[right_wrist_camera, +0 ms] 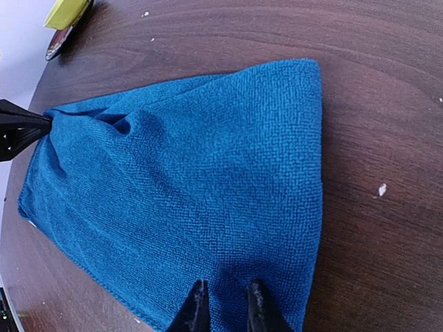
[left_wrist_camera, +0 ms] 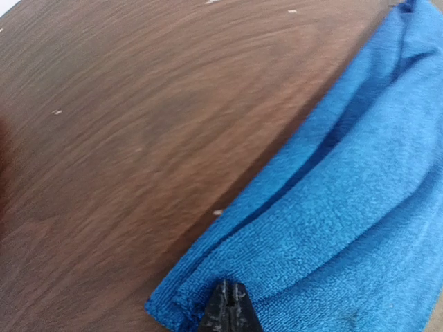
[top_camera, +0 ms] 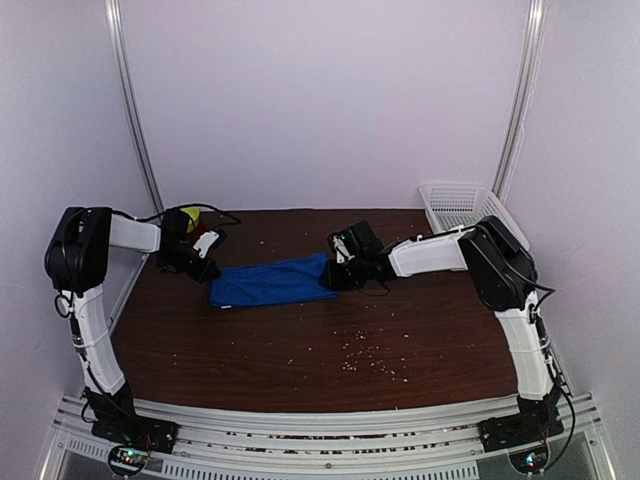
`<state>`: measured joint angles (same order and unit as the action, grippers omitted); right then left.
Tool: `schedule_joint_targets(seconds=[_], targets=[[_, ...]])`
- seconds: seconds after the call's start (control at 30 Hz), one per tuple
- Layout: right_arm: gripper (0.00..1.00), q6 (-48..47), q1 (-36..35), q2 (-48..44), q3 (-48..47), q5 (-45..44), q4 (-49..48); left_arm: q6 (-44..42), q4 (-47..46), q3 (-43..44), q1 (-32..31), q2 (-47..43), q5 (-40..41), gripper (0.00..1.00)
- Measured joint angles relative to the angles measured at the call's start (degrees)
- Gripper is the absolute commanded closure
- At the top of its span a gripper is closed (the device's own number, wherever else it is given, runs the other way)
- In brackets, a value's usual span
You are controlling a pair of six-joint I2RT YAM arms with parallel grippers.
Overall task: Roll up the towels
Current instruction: Smooth out the towel at the center of the board.
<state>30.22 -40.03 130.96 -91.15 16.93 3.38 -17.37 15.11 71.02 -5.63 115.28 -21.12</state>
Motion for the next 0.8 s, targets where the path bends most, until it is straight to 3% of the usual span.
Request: schedule_joint_targets(seconds=[0.3, 0.33, 0.47, 0.53, 0.6, 0.8], targets=[[0.78, -1.2, -0.5, -0.2, 0.3, -3.4, -0.1, 2.6, -3.8, -0.5, -0.8, 0.1, 7.0, 1.0], [0.77, -1.6, -0.5, -0.2, 0.3, -3.2, 0.0, 2.5, -3.9, -0.5, -0.8, 0.1, 7.0, 0.97], [0.75, -2.6, -1.1, -0.2, -1.9, -2.3, 2.8, 2.3, -3.8, -0.4, -0.7, 0.0, 6.4, 0.62], [0.75, -3.1, -1.2, -0.2, -4.9, -2.3, 5.4, 2.0, -3.5, -0.3, -0.6, -0.1, 5.9, 0.54], [0.75, -3.3, -1.1, -0.2, -8.8, -2.6, 7.4, 1.4, -3.0, -0.2, -0.6, -0.3, 5.6, 0.49], [0.75, -3.5, -1.0, 0.8, -20.0, -3.1, 8.7, 0.6, -0.9, 0.4, -0.3, -2.4, 5.1, 0.49]])
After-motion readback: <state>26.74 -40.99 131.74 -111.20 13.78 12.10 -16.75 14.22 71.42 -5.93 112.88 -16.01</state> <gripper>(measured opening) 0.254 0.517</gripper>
